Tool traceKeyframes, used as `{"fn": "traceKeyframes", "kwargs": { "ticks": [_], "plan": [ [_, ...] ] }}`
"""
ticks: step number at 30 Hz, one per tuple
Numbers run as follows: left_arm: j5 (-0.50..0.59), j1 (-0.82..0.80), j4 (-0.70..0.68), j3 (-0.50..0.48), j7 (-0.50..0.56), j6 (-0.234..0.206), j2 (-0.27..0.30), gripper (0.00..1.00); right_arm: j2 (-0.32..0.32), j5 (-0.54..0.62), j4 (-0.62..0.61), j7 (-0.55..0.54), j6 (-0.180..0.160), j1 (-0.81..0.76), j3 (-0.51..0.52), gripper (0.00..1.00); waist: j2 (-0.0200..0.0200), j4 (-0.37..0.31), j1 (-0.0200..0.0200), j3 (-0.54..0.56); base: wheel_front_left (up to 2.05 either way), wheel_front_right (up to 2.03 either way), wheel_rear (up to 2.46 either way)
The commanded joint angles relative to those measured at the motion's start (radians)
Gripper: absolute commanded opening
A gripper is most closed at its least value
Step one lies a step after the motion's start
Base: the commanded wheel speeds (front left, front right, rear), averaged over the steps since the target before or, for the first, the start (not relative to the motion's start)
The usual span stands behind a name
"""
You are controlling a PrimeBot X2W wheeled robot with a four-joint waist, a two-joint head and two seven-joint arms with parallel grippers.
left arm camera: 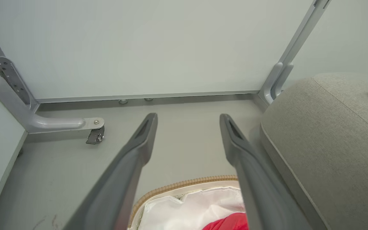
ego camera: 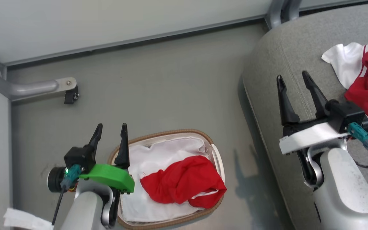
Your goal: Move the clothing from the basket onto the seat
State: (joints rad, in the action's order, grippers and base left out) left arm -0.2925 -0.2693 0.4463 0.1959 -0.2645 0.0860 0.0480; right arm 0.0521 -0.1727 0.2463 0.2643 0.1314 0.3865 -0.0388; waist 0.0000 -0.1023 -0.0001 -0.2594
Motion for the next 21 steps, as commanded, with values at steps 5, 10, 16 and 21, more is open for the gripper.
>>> {"fn": "traceKeyframes", "kwargs": {
  "ticks": [5, 10, 16, 21],
  "plan": [
    [0.015, -0.129, 0.080, 0.027, 0.000, 0.026, 0.005, 1.00, 0.002, -0.025, -0.044, 0.000, -0.001, 0.094, -0.028, 1.00, 0.0000, -0.125, 0.0001, -0.219, 0.00, 0.00, 0.00],
    [0.027, -0.225, 0.187, 0.051, 0.000, 0.040, 0.006, 1.00, 0.000, -0.049, -0.092, 0.000, -0.001, 0.159, -0.048, 1.00, 0.0000, -0.176, 0.0001, -0.320, 0.00, 0.00, 0.00],
    [0.002, -0.332, 0.302, 0.124, 0.000, 0.045, 0.043, 1.00, -0.001, -0.092, -0.142, 0.000, -0.001, 0.220, -0.082, 1.00, 0.0000, -0.231, 0.0001, -0.439, 0.00, 0.00, 0.00],
    [-0.075, -0.383, 0.370, 0.234, 0.000, 0.045, 0.076, 1.00, -0.001, -0.124, -0.162, 0.000, -0.001, 0.242, -0.089, 1.00, 0.0000, -0.257, 0.0001, -0.495, 0.00, 0.00, 0.00]
  ]
}}
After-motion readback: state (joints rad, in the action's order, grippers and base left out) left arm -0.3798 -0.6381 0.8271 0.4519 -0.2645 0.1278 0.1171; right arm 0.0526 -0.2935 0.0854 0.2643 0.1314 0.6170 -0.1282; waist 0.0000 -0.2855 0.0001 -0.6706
